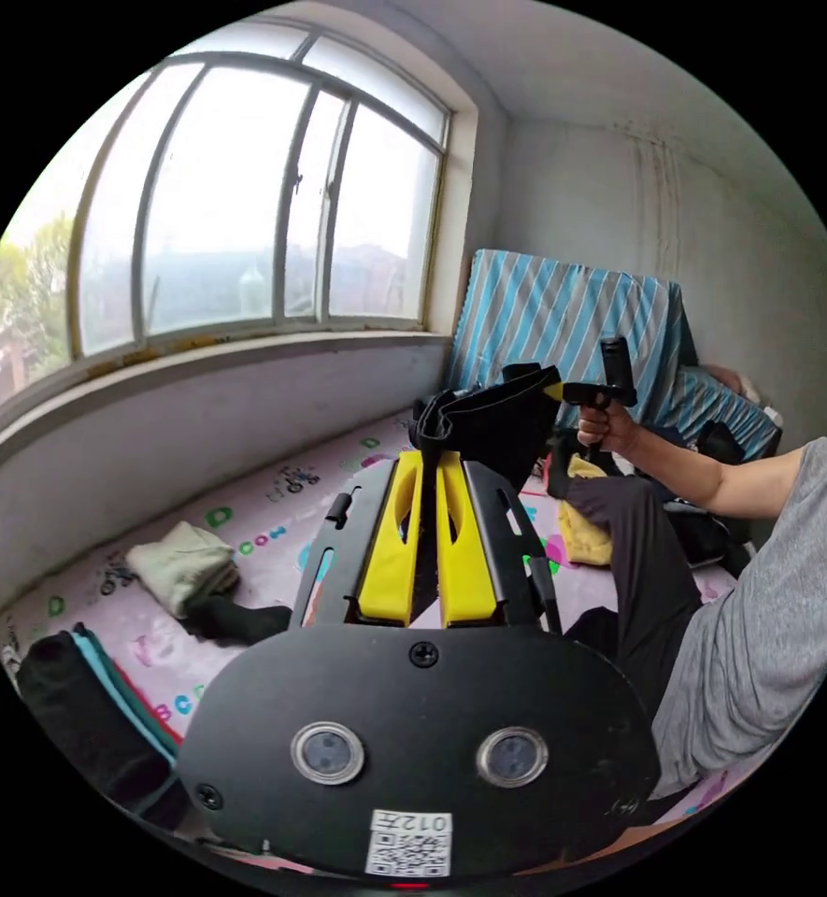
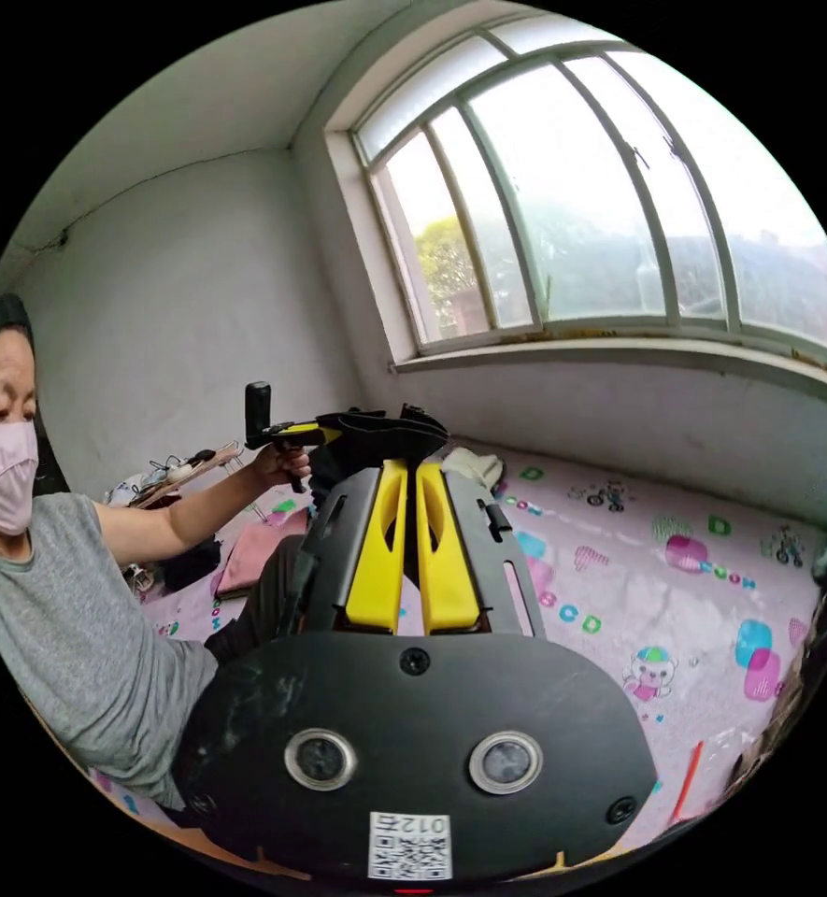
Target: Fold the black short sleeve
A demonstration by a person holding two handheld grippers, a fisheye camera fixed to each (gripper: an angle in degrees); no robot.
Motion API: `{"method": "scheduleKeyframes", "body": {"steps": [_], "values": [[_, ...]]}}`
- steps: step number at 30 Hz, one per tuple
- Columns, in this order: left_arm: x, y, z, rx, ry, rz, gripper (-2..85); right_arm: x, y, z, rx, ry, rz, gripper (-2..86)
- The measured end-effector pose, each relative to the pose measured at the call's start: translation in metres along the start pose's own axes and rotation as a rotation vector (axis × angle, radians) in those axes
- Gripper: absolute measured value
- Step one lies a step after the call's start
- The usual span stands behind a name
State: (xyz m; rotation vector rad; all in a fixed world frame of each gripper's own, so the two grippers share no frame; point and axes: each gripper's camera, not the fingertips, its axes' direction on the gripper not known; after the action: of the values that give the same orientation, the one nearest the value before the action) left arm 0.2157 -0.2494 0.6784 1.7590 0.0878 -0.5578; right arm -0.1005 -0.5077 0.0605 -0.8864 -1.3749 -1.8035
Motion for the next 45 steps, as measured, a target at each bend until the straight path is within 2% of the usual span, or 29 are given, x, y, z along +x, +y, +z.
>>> {"method": "scheduleKeyframes", "body": {"steps": [6, 11, 19, 26, 31, 45], "values": [[0.067, 0.082, -0.166, 0.042, -0.196, 0.030, 0.1, -0.099, -0.065, 0.045, 0.078, -0.154, -0.106, -0.9], [0.132, 0.167, -0.287, 0.011, -0.420, 0.036, 0.2, -0.185, -0.109, 0.121, 0.075, -0.345, -0.181, -1.0], [0.236, 0.368, -0.446, 0.003, -0.726, -0.176, 0.2, -0.309, -0.145, 0.276, -0.048, -0.651, -0.244, -0.9], [0.308, 0.525, -0.505, -0.040, -0.880, -0.376, 0.3, -0.405, -0.145, 0.401, -0.218, -0.847, -0.263, -1.0], [0.349, 0.621, -0.527, -0.046, -0.941, -0.492, 0.4, -0.452, -0.148, 0.454, -0.295, -0.912, -0.279, -1.0], [0.383, 0.798, -0.519, -0.061, -0.924, -0.641, 0.4, -0.508, -0.178, 0.573, -0.421, -0.947, -0.229, -1.0]]}}
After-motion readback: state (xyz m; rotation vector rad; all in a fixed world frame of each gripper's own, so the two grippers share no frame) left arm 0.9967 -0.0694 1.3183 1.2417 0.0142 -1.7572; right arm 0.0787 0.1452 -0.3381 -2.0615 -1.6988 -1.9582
